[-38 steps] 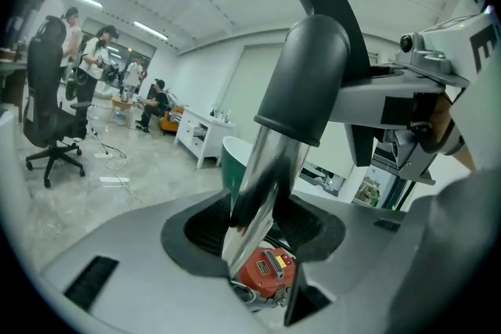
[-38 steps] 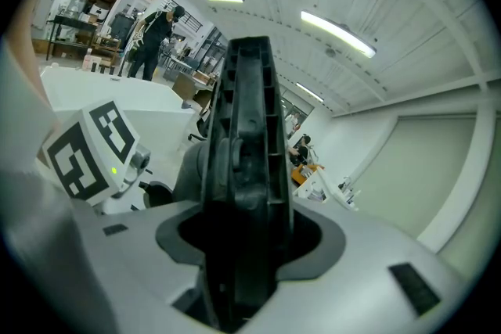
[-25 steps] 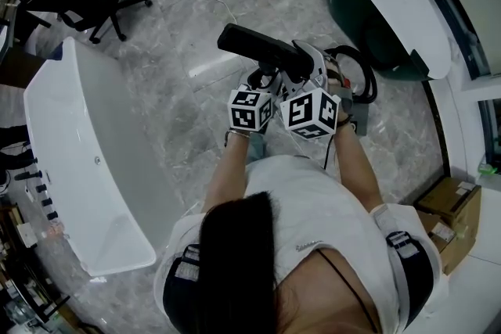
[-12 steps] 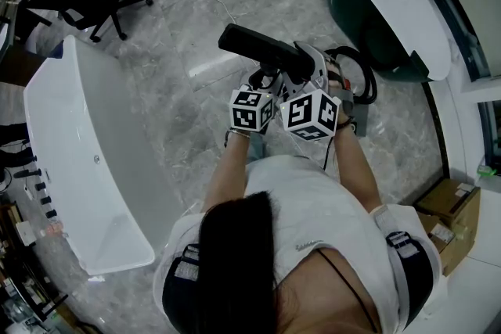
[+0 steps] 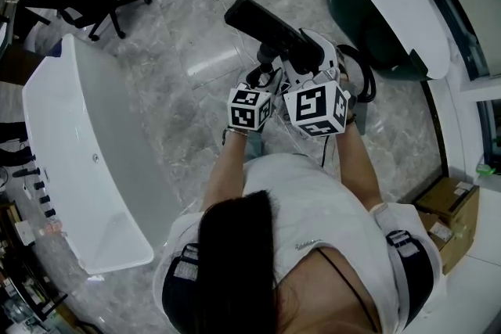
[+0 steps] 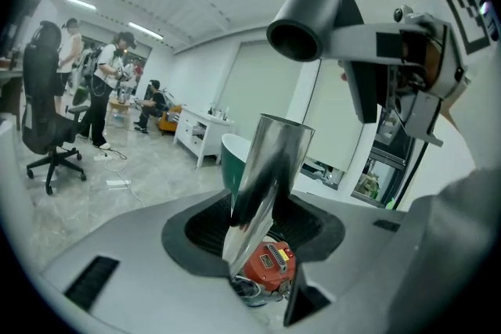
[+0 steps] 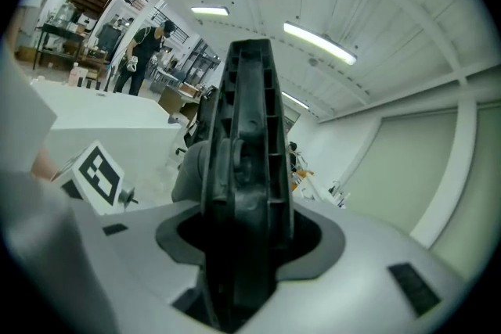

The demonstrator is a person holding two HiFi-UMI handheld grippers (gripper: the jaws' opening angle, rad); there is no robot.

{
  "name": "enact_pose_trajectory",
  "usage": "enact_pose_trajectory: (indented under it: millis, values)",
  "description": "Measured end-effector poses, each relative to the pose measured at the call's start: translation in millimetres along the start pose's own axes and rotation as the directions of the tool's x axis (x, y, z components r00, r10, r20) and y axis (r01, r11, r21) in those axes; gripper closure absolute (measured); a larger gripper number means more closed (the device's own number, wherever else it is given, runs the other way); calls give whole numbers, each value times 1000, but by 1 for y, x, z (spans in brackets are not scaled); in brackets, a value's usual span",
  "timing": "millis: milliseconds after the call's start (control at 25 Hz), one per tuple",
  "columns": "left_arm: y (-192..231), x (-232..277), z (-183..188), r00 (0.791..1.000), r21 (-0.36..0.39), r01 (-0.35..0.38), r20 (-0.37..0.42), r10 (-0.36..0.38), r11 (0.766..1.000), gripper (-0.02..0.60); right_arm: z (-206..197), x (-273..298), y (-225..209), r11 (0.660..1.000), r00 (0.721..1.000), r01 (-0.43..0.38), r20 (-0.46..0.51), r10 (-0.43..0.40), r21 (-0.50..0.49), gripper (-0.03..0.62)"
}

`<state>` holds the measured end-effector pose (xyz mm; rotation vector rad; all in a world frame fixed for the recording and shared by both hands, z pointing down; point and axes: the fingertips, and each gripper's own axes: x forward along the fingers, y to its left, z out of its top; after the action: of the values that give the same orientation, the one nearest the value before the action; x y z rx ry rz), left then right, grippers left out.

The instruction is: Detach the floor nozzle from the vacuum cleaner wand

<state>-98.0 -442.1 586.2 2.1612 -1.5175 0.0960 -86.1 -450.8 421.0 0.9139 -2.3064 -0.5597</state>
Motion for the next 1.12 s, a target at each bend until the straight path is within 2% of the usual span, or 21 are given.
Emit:
enact_pose_trajectory:
  millis: [160,560,880,1120]
  values:
    - [-1,-3,-3,1000,-13,-2,7,2,1000,402,16,-8,-13,1000,999,23,27,-23,12,379]
    - [0,-5,-4,1000,-10,-6,8,6,1000,403,15,-11,-10,999,999,22,24,-23,33,379]
    - [1,-9,-5,1000,2,-30,-4,30,1000,403,14,-17,-18,982,998,35,44,-44,186,379]
    - [3,-10,-10,999,0,-48,-15,48,999,403,6,-23,-25,946,995,55,60,-78,319,379]
